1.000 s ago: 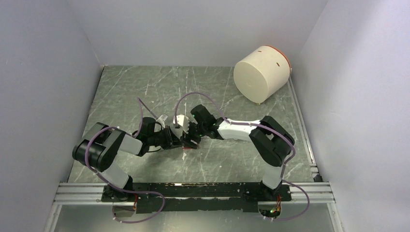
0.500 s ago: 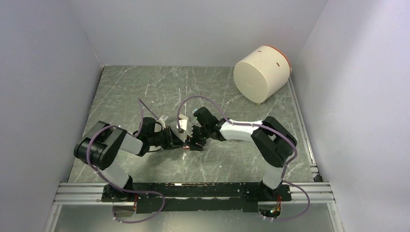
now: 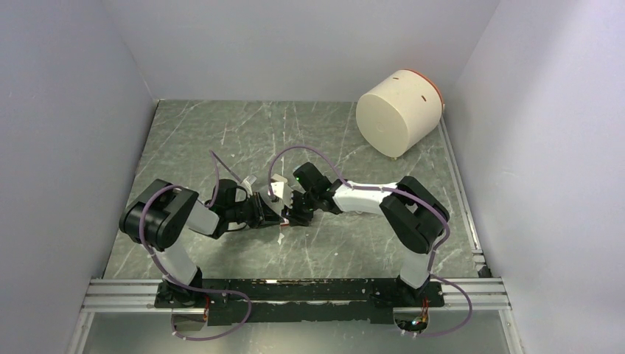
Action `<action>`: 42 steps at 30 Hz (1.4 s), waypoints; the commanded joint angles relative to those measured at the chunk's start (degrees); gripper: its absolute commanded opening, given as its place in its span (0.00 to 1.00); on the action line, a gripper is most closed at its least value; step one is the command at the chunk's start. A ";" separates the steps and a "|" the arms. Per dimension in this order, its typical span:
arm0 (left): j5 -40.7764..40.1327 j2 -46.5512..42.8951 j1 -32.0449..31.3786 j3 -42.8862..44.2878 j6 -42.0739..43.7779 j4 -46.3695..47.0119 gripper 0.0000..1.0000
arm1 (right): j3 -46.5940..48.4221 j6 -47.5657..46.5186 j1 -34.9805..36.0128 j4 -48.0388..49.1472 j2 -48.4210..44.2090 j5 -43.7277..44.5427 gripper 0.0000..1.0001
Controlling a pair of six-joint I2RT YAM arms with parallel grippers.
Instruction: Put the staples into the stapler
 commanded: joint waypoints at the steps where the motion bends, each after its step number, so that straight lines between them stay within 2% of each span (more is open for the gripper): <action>1: 0.87 0.64 0.27 0.47 0.68 3.37 0.21 | 0.10 -0.64 0.74 1.99 1.52 -1.41 0.42; 11: 0.62 1.57 0.39 0.81 1.08 3.81 0.22 | -1.31 0.87 0.83 5.13 -0.22 -7.41 0.41; 21: 0.50 0.57 0.44 0.57 1.27 2.53 0.29 | -2.51 3.01 0.71 6.41 -1.44 -7.74 0.48; 28: -0.90 -0.53 0.49 0.85 1.48 0.90 0.28 | -2.46 2.47 0.05 6.21 -2.43 -8.23 0.40; 35: -2.07 -1.20 0.45 0.92 3.42 -2.21 0.25 | -3.76 3.33 -1.28 6.41 -4.87 -4.61 0.60; 42: -1.22 -1.41 0.45 1.45 3.10 -1.94 0.32 | -4.78 0.12 -4.24 1.51 -9.41 -5.48 0.62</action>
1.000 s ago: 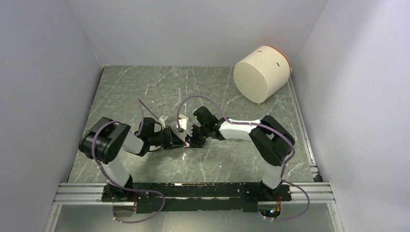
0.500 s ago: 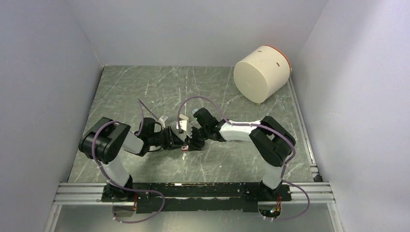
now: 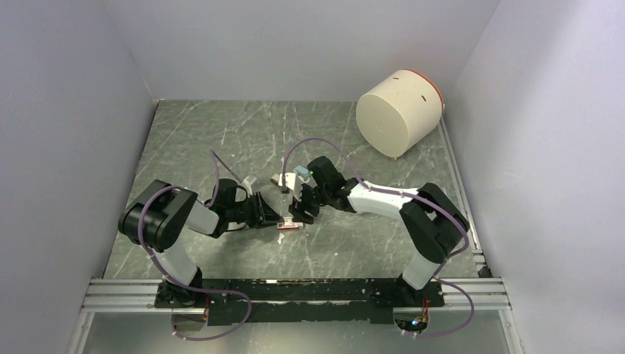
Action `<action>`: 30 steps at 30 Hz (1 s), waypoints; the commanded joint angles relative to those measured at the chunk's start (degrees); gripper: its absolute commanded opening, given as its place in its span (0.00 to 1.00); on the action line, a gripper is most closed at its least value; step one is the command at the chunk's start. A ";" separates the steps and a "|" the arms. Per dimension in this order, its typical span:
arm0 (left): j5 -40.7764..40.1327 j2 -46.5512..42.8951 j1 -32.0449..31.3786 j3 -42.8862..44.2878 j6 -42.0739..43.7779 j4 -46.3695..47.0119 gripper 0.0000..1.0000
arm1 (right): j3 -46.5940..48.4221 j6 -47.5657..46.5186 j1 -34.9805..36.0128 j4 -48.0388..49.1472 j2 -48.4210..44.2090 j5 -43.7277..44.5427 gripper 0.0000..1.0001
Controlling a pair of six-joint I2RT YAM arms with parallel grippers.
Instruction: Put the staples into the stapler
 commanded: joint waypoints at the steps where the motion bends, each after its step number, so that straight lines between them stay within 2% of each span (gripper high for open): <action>1: -0.49 -1.16 0.04 1.23 1.40 -0.03 0.33 | 0.22 -3.12 -1.26 -3.98 -2.46 -0.46 0.62; 7: -0.92 -2.21 0.03 0.67 1.59 -1.60 0.40 | 1.54 -5.28 -1.32 -8.76 -0.18 0.75 0.62; 13: -1.54 -3.06 0.03 1.10 2.17 -3.13 0.40 | 1.85 -5.18 -1.30 -9.19 1.53 0.57 0.63; 23: -1.64 -4.18 0.03 0.81 1.96 -3.84 0.35 | 1.87 -5.61 -0.15 -9.24 3.60 2.68 0.57; 30: -3.55 -7.80 0.03 0.00 3.88 -7.76 0.25 | 1.76 -6.20 0.28 -9.14 3.59 4.11 0.45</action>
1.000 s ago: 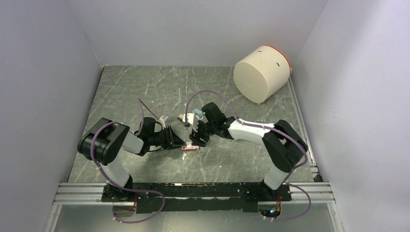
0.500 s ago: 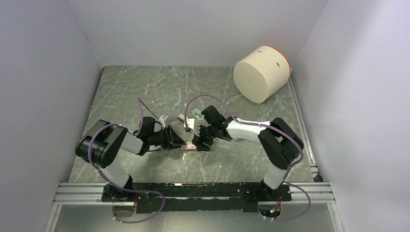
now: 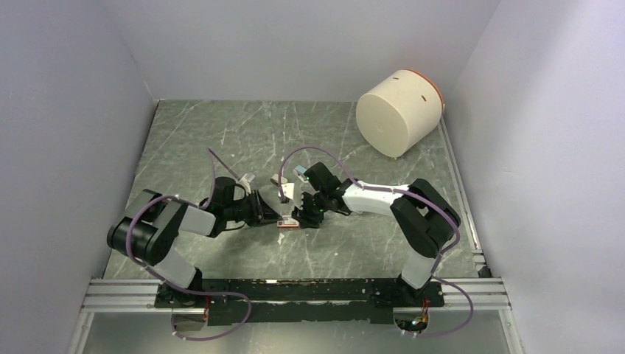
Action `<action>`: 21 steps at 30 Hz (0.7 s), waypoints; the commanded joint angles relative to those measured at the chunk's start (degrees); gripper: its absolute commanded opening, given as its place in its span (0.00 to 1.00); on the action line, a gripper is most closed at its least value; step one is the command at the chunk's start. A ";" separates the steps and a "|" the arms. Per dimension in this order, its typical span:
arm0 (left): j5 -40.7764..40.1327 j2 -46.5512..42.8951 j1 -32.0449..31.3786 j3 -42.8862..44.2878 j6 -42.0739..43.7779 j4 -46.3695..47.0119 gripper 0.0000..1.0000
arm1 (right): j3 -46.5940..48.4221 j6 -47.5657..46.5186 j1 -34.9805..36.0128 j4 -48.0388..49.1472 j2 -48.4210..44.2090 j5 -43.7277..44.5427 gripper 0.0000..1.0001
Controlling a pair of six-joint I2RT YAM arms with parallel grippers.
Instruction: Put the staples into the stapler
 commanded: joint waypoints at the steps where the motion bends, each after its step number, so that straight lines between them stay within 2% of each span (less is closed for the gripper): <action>1: -1.71 -1.87 0.03 -0.29 2.41 -1.76 0.23 | 0.92 -1.00 0.49 -0.39 1.09 1.47 0.44; 3: -1.84 -1.75 0.08 -0.46 2.48 -1.80 0.21 | 0.94 -1.04 0.47 -0.37 1.03 1.66 0.43; 9: -2.80 -1.83 0.19 0.31 4.32 -2.90 0.06 | 0.93 -1.21 0.60 -0.29 0.96 1.75 0.40; 15: -3.18 -1.68 0.67 -0.01 5.70 -2.96 0.05 | 0.93 -1.49 0.60 -0.46 0.11 1.75 0.38; 21: -6.31 -4.99 1.04 1.39 7.66 -8.38 0.05 | 0.67 -1.99 0.76 -0.16 -0.43 2.48 0.36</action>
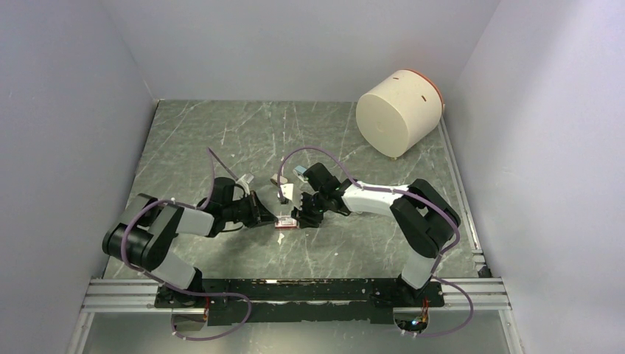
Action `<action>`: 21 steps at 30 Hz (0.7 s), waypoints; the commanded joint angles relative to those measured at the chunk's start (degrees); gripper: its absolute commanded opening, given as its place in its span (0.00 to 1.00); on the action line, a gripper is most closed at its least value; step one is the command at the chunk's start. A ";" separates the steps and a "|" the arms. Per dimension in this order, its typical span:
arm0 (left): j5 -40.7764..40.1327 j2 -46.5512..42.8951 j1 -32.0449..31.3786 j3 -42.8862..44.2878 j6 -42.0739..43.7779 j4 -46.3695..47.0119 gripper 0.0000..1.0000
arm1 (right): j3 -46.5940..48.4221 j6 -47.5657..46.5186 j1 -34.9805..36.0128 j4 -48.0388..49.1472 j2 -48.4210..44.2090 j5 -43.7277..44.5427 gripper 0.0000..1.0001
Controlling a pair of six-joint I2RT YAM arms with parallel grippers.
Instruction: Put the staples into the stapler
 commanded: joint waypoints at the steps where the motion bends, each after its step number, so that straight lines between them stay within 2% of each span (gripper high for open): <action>1: -3.24 -2.68 0.86 1.49 3.37 -3.94 0.05 | 0.63 -1.46 0.40 -0.44 -0.43 1.61 0.36; 11: -10.99 -8.77 1.07 3.55 7.75 -16.79 0.05 | 0.73 -2.13 0.44 -1.13 -0.41 2.83 0.36; 16: -11.99 -12.06 1.07 4.57 8.54 -21.33 0.05 | 1.29 -2.29 0.89 -1.49 0.13 2.18 0.36; 21: -20.17 -15.07 1.40 6.17 8.79 -29.67 0.05 | 1.54 -2.55 0.95 -1.84 0.28 2.71 0.37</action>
